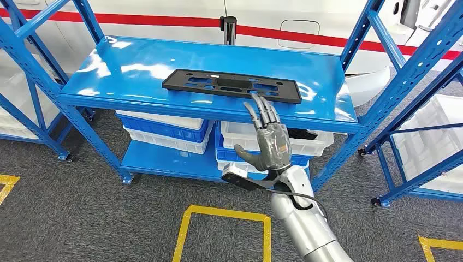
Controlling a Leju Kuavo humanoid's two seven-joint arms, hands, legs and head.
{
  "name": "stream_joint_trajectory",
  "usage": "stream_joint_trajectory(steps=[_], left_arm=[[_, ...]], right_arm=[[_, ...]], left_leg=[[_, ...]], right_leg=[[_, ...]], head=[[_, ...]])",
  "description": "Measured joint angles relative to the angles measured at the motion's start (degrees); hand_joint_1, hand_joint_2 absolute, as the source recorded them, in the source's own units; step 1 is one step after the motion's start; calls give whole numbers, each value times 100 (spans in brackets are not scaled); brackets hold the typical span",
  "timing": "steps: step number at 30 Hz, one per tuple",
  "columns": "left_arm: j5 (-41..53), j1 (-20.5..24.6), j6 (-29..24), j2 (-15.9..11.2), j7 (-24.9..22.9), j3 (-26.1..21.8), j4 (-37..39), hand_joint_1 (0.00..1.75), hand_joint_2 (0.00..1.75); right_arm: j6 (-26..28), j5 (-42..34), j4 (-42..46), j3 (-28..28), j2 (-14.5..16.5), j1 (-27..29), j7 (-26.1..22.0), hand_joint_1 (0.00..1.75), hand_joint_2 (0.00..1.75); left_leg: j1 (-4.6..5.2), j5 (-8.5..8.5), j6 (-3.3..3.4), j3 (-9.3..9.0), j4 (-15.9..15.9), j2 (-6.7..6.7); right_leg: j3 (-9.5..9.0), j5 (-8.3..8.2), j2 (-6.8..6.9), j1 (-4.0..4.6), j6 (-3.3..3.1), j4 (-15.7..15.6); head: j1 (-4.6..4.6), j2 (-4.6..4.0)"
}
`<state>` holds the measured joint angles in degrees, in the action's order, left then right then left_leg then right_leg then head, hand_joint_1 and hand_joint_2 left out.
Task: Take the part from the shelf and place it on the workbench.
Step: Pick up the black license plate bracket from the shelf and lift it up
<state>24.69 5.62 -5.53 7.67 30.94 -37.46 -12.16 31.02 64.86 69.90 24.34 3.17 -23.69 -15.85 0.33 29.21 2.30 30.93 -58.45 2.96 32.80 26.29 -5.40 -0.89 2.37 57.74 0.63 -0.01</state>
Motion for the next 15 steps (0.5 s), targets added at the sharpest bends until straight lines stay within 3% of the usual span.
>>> stream_joint_trajectory(steps=[8, 15], left_arm=[[-2, 39, 98, -9, 19, 0, -1, 0, 0], [-57, 52, 126, -37, 108, -4, -1, 0, 0]], right_arm=[[56, 1159, -411, 690, 29, -536, 681, 0, 175], [-191, 1742, -1268, 1270, 298, -1140, 1272, 0, 175]], left_leg=[[-1, -1, -2, 1, 0, 7], [-1, -3, -4, -1, 0, 12]], right_leg=[[-1, 0, 5, 0, 0, 3], [0, 0, 7, 1, 0, 4]], head=[[-1, 1], [0, 1]])
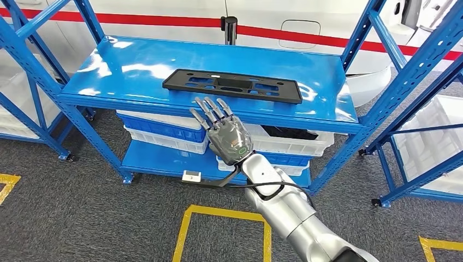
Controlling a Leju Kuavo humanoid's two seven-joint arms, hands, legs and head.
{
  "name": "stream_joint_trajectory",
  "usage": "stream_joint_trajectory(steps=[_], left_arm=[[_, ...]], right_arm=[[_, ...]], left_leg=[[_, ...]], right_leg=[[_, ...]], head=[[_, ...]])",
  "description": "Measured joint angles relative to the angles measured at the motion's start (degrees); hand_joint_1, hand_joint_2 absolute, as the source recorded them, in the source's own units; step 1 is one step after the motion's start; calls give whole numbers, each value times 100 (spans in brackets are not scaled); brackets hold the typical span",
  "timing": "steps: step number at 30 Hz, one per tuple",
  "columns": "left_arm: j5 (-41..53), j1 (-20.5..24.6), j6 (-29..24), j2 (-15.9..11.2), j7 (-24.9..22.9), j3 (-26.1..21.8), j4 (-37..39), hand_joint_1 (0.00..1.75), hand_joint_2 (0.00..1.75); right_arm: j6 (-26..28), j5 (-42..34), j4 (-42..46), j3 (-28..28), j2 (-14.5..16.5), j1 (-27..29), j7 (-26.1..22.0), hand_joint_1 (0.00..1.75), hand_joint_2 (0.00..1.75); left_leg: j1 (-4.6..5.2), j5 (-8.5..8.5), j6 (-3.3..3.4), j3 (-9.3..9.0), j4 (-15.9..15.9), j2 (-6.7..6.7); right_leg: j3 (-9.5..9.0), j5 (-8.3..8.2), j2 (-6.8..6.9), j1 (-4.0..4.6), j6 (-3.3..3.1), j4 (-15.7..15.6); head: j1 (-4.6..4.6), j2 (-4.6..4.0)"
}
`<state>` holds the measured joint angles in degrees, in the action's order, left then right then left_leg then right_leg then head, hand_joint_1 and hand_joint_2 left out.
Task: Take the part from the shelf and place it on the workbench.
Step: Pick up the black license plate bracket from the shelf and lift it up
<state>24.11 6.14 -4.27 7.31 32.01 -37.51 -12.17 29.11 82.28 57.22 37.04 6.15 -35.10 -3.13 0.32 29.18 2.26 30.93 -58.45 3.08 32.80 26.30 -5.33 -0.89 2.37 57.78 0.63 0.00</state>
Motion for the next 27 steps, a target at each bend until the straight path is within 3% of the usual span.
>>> stream_joint_trajectory(steps=[18, 25, 27], left_arm=[[71, 59, -11, -30, -95, 0, 0, 0, 0], [98, 68, -25, -57, -103, 0, 0, 0, 0], [108, 76, -25, -57, -92, 0, 0, 0, 0]], right_arm=[[-144, -300, -1319, 146, 385, -738, 403, 0, 175], [-92, -309, -1431, 107, 419, -747, 499, 0, 175], [-43, -306, -1431, 66, 418, -747, 555, 0, 175]], left_leg=[[9, -1, 1, 11, -8, 7], [33, -21, 42, -9, -1, -16], [2, -53, 91, -50, 45, -70]], right_leg=[[-4, -5, 2, -34, 7, -6], [14, -27, -17, -74, 55, -33], [131, 54, 138, -50, 42, 159]], head=[[0, 0], [1, -1], [-11, -1]])
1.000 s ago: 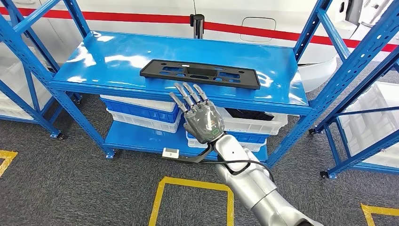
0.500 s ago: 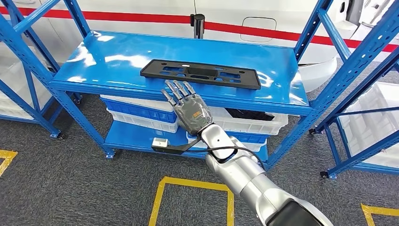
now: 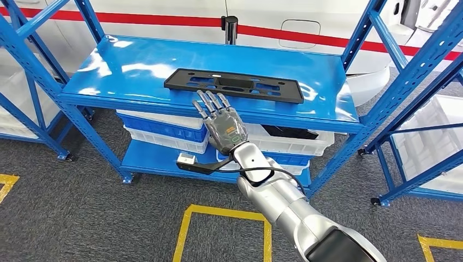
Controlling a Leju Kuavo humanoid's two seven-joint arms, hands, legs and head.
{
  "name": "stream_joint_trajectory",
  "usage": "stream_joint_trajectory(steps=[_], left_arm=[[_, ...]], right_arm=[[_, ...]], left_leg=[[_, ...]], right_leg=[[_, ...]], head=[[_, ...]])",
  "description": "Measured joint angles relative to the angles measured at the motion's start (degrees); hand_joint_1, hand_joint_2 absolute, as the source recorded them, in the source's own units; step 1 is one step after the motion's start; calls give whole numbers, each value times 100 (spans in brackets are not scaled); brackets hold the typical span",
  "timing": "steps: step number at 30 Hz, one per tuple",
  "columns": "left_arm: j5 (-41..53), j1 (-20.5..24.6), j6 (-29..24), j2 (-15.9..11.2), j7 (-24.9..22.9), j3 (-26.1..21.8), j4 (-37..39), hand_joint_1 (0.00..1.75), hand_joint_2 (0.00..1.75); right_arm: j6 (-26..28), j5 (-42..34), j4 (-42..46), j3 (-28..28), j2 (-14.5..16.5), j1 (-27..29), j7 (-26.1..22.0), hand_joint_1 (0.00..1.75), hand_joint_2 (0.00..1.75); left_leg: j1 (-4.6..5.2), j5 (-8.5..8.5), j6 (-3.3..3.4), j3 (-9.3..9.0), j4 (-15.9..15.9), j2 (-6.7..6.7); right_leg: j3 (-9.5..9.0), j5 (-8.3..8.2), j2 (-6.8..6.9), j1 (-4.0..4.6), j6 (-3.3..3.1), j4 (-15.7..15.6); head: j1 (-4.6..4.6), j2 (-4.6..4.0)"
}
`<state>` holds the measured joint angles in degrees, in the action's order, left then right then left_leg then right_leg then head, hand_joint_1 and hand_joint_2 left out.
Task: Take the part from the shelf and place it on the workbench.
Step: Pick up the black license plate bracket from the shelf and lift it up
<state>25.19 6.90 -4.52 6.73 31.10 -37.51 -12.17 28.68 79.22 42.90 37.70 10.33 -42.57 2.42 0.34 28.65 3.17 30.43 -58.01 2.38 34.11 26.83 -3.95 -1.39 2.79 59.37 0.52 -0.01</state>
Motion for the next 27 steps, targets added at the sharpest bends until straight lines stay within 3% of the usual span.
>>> stream_joint_trajectory(steps=[2, 4, 5, 6, 7, 8, 10, 12, 15, 17, 19, 20, 21, 22, 24, 25, 27], left_arm=[[2, -6, 2, 0, 11, 0, 0, 0, 0], [6, -15, 7, 0, 15, 0, 0, 0, 0], [11, -16, 10, 0, 16, 0, 0, 0, 0], [18, -16, 14, 0, 15, 0, 0, 0, 0], [26, -15, 15, 1, 13, 1, 0, 0, 0], [38, -16, 16, 3, 11, 1, 0, 0, 0], [58, -14, 10, 8, 6, 2, 0, 0, 0], [65, -15, 3, 14, 8, 1, 0, 0, 0], [71, -17, 1, 21, 32, 2, -3, 0, 0], [81, -18, 5, 24, 47, 3, -3, 0, 0], [96, -27, 11, 27, 50, 3, -2, 0, 0], [102, -36, 14, 28, 51, 4, -2, 0, 0], [103, -45, 15, 28, 51, 3, -2, 0, 0], [104, -50, 15, 26, 51, 3, -2, 0, 0], [109, -51, 16, 22, 51, 3, -2, 0, 0], [115, -48, 17, 20, 50, 3, -1, 0, 0], [128, -45, 19, 20, 49, 4, 0, 0, 0]], right_arm=[[28, 2, 2, -26, -1, 8, 31, 0, 175], [30, 15, 2, -37, -12, 52, 57, 0, 175], [29, 26, 3, -44, -25, 85, 71, 0, 175], [26, 43, 8, -52, -38, 115, 86, 0, 175], [23, 63, 19, -59, -51, 135, 102, 0, 175], [21, 84, 37, -63, -63, 146, 120, 0, 175], [20, 129, 80, -65, -82, 156, 153, 0, 175], [28, 160, 121, -65, -104, 202, 171, 0, 175], [45, 189, 204, -65, -140, 302, 175, 0, 175], [52, 199, 248, -63, -145, 337, 175, 0, 175], [55, 207, 260, -61, -152, 388, 175, 0, 175], [55, 209, 262, -61, -158, 427, 175, 0, 175], [55, 210, 265, -61, -162, 464, 175, 0, 175], [54, 211, 271, -61, -163, 489, 175, 0, 175], [54, 221, 300, -61, -163, 505, 175, 0, 175], [54, 228, 319, -61, -166, 505, 175, 0, 175], [55, 238, 347, -61, -178, 504, 175, 0, 175]], left_leg=[[-18, -19, 33, -15, 24, -71], [-8, -14, 37, -8, 23, -135], [-2, -7, 34, -9, 22, -158], [3, 3, 27, -15, 21, -175], [6, 18, 16, -28, 20, -185], [8, 36, 0, -43, 20, -196], [34, 85, -52, -62, 11, -211], [39, 122, -112, -72, 18, -221], [-16, 219, -228, -46, -73, -225], [-63, 456, -310, 218, -571, -222], [-109, 716, -382, 672, -1324, -222], [-131, 731, -412, 850, -1557, -223], [-154, 628, -435, 928, -1576, -224], [-179, 418, -452, 891, -1367, -225], [-214, -48, -468, 607, -594, -223], [-214, -179, -455, 478, -281, -216], [-181, -208, -394, 375, -43, -204]], right_leg=[[348, 241, 231, 24, -62, 633], [778, 446, 303, 41, -98, 1384], [896, 443, 307, 47, -91, 1548], [902, 352, 309, 54, -72, 1486], [795, 194, 317, 59, -52, 1200], [622, 6, 336, 67, -42, 786], [304, -242, 377, 101, -81, 108], [201, -277, 386, 132, -156, -81], [155, -276, 361, 73, -270, -144], [116, -264, 349, 37, -328, -175], [101, -241, 344, 35, -363, -174], [91, -234, 339, 34, -370, -173], [79, -224, 330, 30, -371, -171], [63, -214, 319, 24, -364, -168], [31, -184, 296, 28, -325, -158], [24, -170, 288, 42, -296, -156], [21, -158, 280, 70, -230, -169]], head=[[-21, 0], [-31, 0], [-31, 1], [-32, 1], [-32, 1], [-33, 1], [-28, 0], [-22, 0], [-18, 1], [2, 0], [13, 0], [13, 0], [14, 0], [15, 1], [16, 0], [17, 0], [14, 0]])
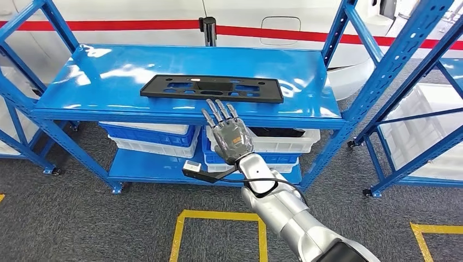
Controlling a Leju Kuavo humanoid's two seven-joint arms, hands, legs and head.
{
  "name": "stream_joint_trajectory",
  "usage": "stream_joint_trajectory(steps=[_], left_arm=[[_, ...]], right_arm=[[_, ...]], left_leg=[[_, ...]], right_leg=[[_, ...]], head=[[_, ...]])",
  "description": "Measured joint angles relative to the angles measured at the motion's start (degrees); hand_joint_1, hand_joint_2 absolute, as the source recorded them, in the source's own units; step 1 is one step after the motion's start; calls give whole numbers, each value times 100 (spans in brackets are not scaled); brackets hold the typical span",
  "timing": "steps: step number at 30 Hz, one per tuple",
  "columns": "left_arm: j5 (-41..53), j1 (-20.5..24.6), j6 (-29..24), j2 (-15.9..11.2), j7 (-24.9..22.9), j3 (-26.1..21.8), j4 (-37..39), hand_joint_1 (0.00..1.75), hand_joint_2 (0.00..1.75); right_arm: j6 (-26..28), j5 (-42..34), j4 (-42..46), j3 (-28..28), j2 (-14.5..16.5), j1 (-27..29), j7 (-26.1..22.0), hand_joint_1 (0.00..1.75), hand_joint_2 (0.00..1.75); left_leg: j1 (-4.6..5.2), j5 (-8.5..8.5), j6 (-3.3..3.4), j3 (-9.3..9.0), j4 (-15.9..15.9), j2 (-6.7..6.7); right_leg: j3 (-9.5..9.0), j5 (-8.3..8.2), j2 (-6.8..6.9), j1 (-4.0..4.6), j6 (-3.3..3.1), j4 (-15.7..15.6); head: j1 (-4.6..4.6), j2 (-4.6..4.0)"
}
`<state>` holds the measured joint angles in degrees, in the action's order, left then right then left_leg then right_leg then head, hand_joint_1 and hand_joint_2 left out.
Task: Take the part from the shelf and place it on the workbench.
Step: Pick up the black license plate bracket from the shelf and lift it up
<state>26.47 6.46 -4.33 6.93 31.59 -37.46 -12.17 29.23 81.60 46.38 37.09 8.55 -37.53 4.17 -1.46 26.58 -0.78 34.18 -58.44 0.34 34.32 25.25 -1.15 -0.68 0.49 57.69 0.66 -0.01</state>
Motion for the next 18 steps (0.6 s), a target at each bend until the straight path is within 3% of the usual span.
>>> stream_joint_trajectory(steps=[2, 4, 7, 8, 9, 10, 12, 14, 16, 18], left_arm=[[3, 1, 3, 2, -1, 0, 0, 0, 0], [4, 6, 5, 7, -2, 0, -1, 0, 0], [4, 9, 6, 9, -3, 0, -1, 0, 0], [3, 8, 6, 9, -3, 0, 0, 0, 0], [3, 6, 7, 9, -4, 0, 0, 0, 0], [3, 4, 7, 10, -4, 0, 0, 0, 0], [4, 4, 9, 16, -5, 0, 0, 0, 0], [4, 7, 11, 21, -5, 0, 0, 0, 0], [3, 9, 11, 22, -5, 0, -1, 0, 0], [3, 14, 15, 24, -6, 0, -2, 0, 0]], right_arm=[[3, 4, 22, -1, -17, 1, 0, 0, 175], [6, 5, 50, -1, -33, -1, 0, 0, 175], [10, 5, 68, 0, -73, 25, 0, 0, 175], [10, 5, 68, 0, -89, 45, 0, 0, 175], [10, 5, 68, 0, -103, 62, 0, 0, 175], [10, 5, 70, -1, -112, 72, 0, 0, 175], [12, 5, 80, -1, -116, 71, 0, 0, 175], [14, 6, 95, -1, -114, 66, 0, 0, 175], [15, 6, 101, -2, -114, 65, 0, 0, 175], [19, 5, 114, -2, -113, 63, 0, 0, 175]], left_leg=[[19, -16, 103, -40, 38, -5], [20, -50, 200, -101, 85, -19], [43, -45, 278, -126, 99, -27], [52, -37, 286, -131, 98, -24], [58, -28, 289, -138, 97, -20], [63, -18, 286, -150, 95, -16], [72, 16, 260, -188, 93, -10], [98, 62, 210, -215, 86, -7], [103, 93, 153, -227, 86, -9], [71, 140, 90, -225, 44, -15]], right_leg=[[0, 5, 3, 0, 74, -8], [119, 134, 26, -1, 96, 245], [677, 558, 48, -8, 41, 1330], [832, 629, 48, -7, 47, 1601], [893, 615, 48, -5, 72, 1679], [830, 509, 49, -4, 108, 1512], [448, 176, 63, 1, 153, 699], [132, -31, 76, 28, 114, 100], [66, -55, 71, 54, 34, 9], [36, -59, 59, 17, -43, -19]], head=[[-5, 0], [-12, 0], [-22, 0], [-22, 0], [-23, 0], [-23, 0], [-26, -1], [-20, -2], [-13, 0], [-10, 0]])
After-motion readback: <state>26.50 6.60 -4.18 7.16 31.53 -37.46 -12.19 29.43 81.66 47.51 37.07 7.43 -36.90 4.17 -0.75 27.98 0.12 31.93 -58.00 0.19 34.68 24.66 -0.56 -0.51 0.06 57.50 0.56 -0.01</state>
